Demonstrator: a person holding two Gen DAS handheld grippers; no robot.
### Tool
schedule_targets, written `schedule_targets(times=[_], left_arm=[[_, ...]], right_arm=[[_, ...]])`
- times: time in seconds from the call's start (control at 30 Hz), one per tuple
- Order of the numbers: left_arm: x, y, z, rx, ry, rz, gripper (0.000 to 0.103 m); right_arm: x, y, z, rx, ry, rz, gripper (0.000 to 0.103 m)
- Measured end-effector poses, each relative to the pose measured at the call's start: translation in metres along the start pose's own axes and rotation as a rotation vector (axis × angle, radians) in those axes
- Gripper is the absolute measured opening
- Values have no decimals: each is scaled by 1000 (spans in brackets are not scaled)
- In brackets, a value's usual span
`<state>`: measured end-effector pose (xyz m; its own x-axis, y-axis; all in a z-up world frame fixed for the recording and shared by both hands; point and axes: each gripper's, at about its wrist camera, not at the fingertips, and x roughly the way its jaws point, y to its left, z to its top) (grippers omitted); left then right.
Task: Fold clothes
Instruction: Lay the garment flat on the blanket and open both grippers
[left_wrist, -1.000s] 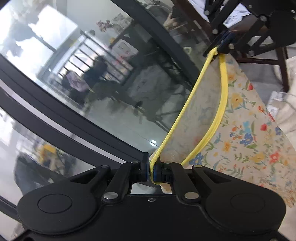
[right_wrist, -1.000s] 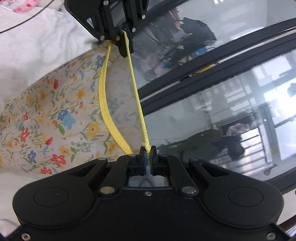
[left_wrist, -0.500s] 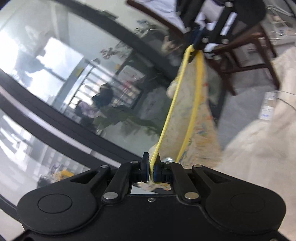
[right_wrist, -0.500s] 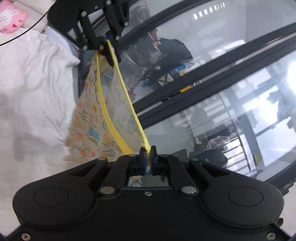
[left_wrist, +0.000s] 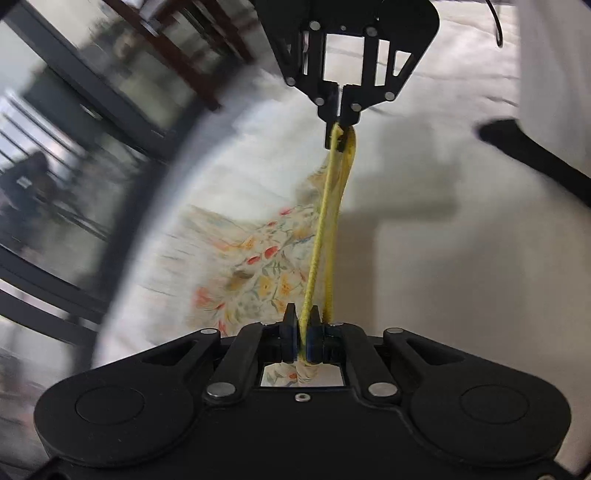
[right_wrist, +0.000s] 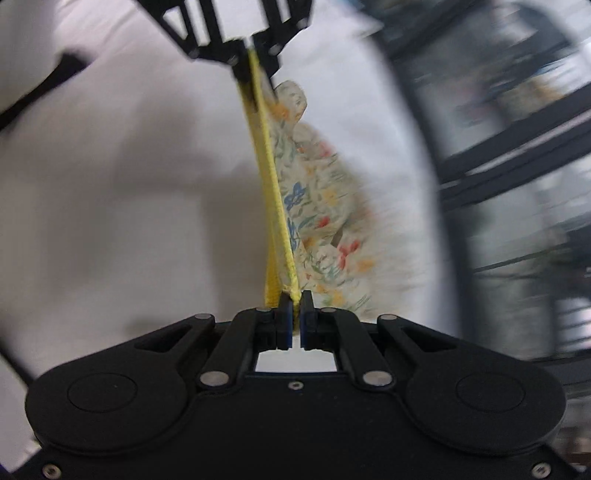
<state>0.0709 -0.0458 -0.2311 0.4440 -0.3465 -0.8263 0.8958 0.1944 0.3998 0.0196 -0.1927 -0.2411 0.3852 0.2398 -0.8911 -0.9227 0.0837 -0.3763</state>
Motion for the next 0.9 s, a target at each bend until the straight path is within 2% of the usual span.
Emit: schedule_targets(times=[0.03, 0.1, 0.27, 0.37, 0.5, 0.53, 0.57, 0.6, 0.63, 0.67, 0.7, 0.73, 0.77, 0.9], left_arm=[[8, -7, -6, -6, 4, -29, 6], [18, -20, -17, -1, 12, -69, 6], [30, -26, -36, -76, 24, -139, 6], [34, -34, -38, -74, 20, -147, 6], [46, -57, -42, -92, 64, -159, 6], [49, -64, -43, -88, 79, -163, 6], [45, -72, -45, -70, 86, -171, 8], [39, -79, -46, -45, 88, -171, 10], [38, -86, -48, -15, 88, -164, 21], [37, -91, -49, 5, 83, -143, 39], [36, -96, -50, 29, 74, -97, 50], [34, -100, -51, 46, 60, -45, 65], [32, -101, -52, 55, 42, -14, 72], [36, -100, -51, 41, 37, 45, 80]], right_arm=[[9, 9, -2, 3, 9, 31, 4], [27, 43, -10, 7, 25, 147, 4], [39, 79, -14, 35, 13, 258, 4], [46, 79, -17, 64, 25, 263, 4], [58, 70, -25, 108, 44, 260, 6], [59, 67, -27, 114, 47, 257, 11], [58, 67, -28, 116, 41, 248, 22], [57, 67, -30, 119, 35, 239, 28], [56, 67, -31, 119, 33, 242, 35], [53, 65, -31, 119, 25, 265, 41], [49, 63, -32, 121, 18, 290, 47], [45, 58, -32, 124, 9, 286, 65], [42, 53, -33, 126, 0, 279, 75], [23, 27, -36, 146, -44, 314, 77]])
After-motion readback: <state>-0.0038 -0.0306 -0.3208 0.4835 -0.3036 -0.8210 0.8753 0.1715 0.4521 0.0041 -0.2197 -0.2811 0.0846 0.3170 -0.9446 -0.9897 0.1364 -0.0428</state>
